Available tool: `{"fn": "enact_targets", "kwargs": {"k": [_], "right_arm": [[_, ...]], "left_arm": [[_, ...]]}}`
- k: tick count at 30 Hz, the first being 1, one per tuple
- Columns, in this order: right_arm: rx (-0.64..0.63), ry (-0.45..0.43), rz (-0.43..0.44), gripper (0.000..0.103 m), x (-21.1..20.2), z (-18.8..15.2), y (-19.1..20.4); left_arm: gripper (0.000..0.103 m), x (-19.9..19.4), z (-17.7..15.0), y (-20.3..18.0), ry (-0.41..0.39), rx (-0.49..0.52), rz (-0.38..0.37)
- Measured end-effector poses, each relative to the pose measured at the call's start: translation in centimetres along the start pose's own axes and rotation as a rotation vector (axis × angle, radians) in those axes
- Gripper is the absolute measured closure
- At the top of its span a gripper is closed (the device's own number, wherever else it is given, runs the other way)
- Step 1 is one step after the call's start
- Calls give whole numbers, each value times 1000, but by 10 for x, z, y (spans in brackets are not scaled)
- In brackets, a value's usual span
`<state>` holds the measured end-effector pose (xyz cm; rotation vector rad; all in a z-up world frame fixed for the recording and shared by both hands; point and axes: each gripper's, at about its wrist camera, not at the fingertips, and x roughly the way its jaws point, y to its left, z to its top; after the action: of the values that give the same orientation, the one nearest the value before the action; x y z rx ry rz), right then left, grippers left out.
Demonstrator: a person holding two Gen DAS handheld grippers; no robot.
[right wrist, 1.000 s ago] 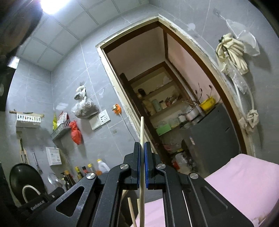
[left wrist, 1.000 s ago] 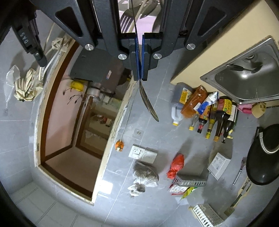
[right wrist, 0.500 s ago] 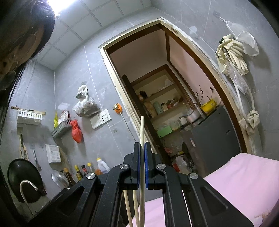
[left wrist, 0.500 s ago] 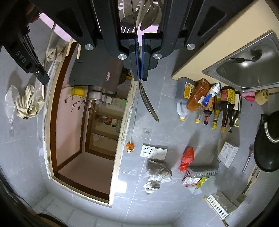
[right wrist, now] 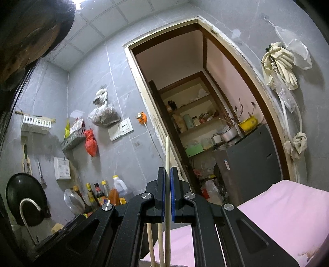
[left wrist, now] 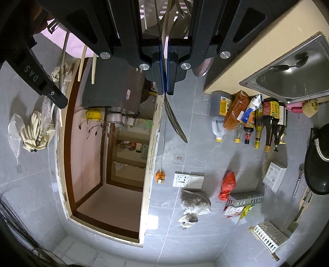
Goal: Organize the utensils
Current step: 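Lift the spoon and chopstick and carry both over the white caddy, then open both tools to drop the spoon and chopstick into the caddy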
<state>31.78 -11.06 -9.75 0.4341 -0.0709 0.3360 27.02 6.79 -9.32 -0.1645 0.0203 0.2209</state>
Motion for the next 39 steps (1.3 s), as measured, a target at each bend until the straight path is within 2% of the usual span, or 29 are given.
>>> {"fn": "enact_targets", "kwargs": {"k": [13, 25, 28, 30, 31, 34, 37, 39], "right_arm": [[-16, 54, -6, 99, -3, -2, -3], [-38, 121, -22, 98, -6, -3, -1], [-43, 143, -31, 96, -7, -1, -1], [-44, 153, -38, 87, -9, 0, 0], [-41, 158, -41, 83, -10, 1, 0], [-43, 165, -51, 82, -13, 4, 0], [-50, 172, -62, 81, -15, 9, -1], [-53, 181, -72, 76, -16, 12, -1]], "left_arm": [[100, 2, -12, -3, 52, 57, -11], [100, -1, -7, 1, 108, 72, -30], [92, 0, -7, 2, 142, 76, -41], [83, -1, -7, 4, 156, 71, -40], [81, -2, -7, 4, 157, 68, -38], [77, -3, -4, 7, 173, 57, -38], [67, -5, 0, 9, 182, 49, -39], [59, -7, 4, 10, 184, 27, -37]]}}
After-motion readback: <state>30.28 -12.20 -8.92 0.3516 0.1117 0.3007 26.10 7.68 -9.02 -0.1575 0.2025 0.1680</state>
